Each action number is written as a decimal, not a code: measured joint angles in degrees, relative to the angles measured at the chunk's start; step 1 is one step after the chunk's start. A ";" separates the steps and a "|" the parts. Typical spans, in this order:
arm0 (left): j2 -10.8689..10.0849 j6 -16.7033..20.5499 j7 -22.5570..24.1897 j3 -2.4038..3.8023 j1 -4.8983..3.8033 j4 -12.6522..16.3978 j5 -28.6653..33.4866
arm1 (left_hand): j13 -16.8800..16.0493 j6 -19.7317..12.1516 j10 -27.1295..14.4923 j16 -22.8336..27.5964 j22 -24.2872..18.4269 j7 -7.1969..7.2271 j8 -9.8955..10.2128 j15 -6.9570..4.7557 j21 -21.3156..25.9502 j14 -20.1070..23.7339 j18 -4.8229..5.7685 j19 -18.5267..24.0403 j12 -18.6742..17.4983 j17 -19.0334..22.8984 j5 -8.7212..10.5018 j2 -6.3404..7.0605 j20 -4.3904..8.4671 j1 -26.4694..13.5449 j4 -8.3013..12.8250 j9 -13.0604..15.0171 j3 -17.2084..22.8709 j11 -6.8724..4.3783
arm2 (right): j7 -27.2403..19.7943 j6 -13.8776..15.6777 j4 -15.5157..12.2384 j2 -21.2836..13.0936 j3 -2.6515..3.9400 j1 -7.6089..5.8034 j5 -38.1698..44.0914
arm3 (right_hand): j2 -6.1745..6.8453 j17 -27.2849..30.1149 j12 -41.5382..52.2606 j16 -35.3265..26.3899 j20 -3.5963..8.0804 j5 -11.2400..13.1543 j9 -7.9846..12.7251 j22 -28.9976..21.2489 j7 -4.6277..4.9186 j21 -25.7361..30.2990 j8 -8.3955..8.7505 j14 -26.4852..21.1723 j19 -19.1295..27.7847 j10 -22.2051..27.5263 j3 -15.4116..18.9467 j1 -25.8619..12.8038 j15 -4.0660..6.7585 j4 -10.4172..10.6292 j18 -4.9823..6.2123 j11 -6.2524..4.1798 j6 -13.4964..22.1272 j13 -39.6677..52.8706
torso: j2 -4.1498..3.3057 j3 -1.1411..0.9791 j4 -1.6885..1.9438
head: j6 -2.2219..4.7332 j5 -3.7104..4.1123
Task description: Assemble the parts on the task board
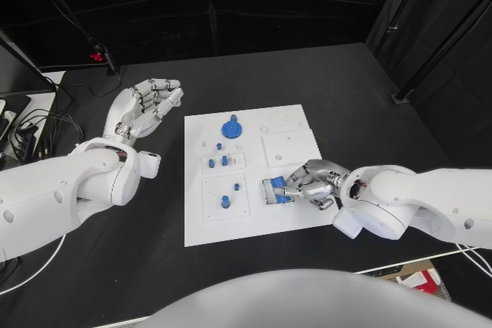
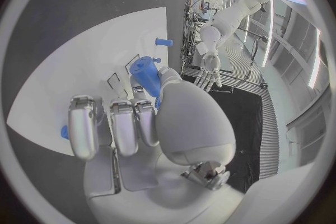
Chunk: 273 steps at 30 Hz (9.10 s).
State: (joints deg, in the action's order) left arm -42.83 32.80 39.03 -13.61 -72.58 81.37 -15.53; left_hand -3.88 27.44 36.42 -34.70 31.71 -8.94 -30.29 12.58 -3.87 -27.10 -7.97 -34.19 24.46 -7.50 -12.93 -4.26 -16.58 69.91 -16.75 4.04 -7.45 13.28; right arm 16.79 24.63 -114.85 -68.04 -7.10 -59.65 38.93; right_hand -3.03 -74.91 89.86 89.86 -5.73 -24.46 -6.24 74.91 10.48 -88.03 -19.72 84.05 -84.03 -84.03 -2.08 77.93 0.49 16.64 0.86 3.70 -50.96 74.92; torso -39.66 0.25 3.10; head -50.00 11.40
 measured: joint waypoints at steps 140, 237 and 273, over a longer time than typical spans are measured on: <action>-0.13 -1.04 -0.38 0.00 0.31 -0.20 0.00 | 0.04 -0.20 -0.20 -0.67 -0.47 -0.21 -0.45 0.00 0.00 0.00 0.00 0.00 0.67 0.63 -0.82 -0.88 0.00 0.48 0.14 -0.04 -0.45 0.20 | 4.82 -1.98 -1.01 -0.10 -0.03 0.02 30.68 | 8.05 -0.01 0.00 0.00 1.22 21.48 -10.64 0.00 -5.20 2.48 -15.14 -0.11 -0.01 0.00 9.27 -6.74 1.38 0.03 0.00 -2.29 -1.62 0.00 | 0.03 0.01 -0.03 | -0.01 -0.57; -0.53 -1.21 -0.62 0.00 0.42 -0.15 0.01 | 0.03 -0.41 -0.20 -0.89 -0.60 0.00 -0.67 0.00 0.00 0.00 0.00 0.00 0.89 0.90 -1.02 -1.11 0.00 0.70 0.00 -0.03 -0.59 0.20 | 21.23 -9.44 1.17 -5.67 0.02 0.16 48.65 | -1.08 -0.04 0.17 0.00 0.39 6.66 -12.77 0.00 -3.85 1.34 -18.21 0.10 -0.01 -0.01 14.77 -5.18 0.33 -0.07 0.01 -0.83 6.33 0.02 | 0.00 -0.01 -0.01 | -0.01 3.83; -0.79 -1.22 -0.83 0.00 0.43 -0.09 0.01 | 0.03 -0.41 -0.20 -1.33 -0.73 -0.01 -0.90 0.00 0.00 0.00 0.00 0.00 0.89 1.09 -1.02 -1.11 0.00 0.70 0.16 -0.03 -0.74 0.20 | 17.91 -7.86 1.92 -4.20 0.33 0.00 42.64 | 1.94 -0.02 0.22 0.00 0.39 16.37 -26.48 0.00 -2.50 -0.22 -2.17 -0.01 -0.01 0.10 -1.71 10.31 0.44 -1.65 0.01 -1.38 -3.25 0.05 | 0.05 -0.03 -0.11 | -0.01 3.27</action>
State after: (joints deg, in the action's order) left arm -43.62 31.59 38.20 -13.61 -72.15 81.28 -15.52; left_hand -3.84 27.04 36.22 -36.03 30.98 -8.94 -31.19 12.58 -3.87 -27.10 -7.97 -34.19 25.35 -6.41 -13.96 -5.37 -16.58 70.62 -16.59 4.00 -8.20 13.48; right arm 34.70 16.77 -112.93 -72.25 -6.76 -59.65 81.57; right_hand -1.09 -74.93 90.08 89.86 -5.34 -8.10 -32.72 74.91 7.99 -88.25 -21.89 84.04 -84.05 -83.94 -3.79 88.23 0.92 14.99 0.87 2.32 -54.21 74.97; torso -39.61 0.23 2.99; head -50.01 14.67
